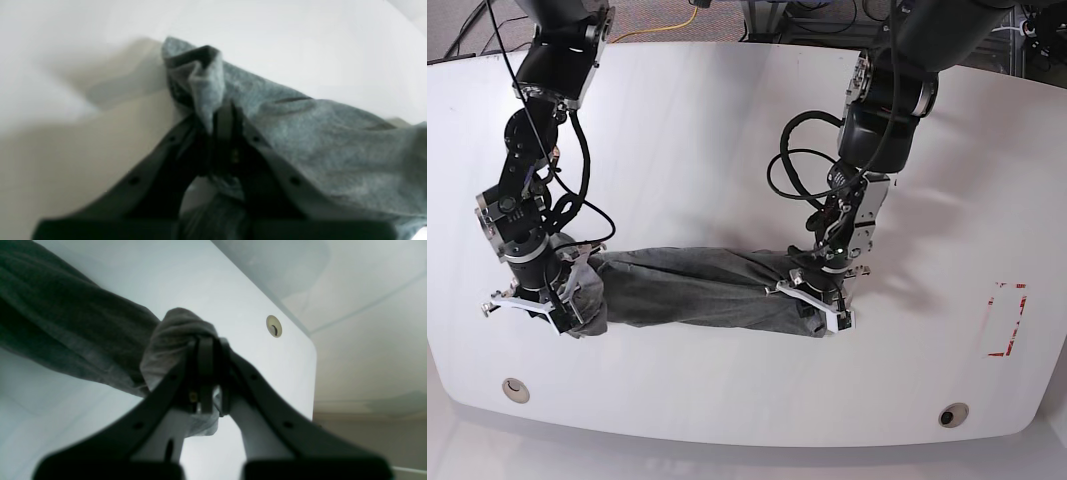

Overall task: Layout the t-shirt on the table in an organized manner, then fold the t-shirt properly
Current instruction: 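Hold both shirt ends and draw the grippers slightly toward each other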

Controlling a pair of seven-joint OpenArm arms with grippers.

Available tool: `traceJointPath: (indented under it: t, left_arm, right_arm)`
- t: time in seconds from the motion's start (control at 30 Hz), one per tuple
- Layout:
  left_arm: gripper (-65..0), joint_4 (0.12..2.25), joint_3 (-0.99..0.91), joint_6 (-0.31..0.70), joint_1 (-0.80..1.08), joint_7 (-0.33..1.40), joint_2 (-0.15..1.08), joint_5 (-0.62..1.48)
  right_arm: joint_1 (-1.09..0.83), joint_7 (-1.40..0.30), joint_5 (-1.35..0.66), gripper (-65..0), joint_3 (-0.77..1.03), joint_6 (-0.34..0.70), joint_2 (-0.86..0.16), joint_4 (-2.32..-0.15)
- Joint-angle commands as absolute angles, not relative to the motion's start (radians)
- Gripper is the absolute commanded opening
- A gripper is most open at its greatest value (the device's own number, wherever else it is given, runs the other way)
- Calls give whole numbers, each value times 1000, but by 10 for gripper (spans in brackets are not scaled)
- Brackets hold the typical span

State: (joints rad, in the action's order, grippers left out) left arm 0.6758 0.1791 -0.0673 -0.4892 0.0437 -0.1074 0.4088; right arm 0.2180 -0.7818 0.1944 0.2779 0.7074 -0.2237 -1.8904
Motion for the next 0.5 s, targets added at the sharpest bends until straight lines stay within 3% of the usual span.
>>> traceJointPath:
  t: [0.0, 0.47]
  left_arm:
    - [-643, 693, 148, -64, -519, 15, -110, 409]
    - [-650, 809, 76, -62, -456, 15, -111, 401]
  right_arm:
    - [240, -759, 191, -650, 285, 698, -234, -1911]
    - [222, -759, 191, -650, 282, 698, -236, -1919]
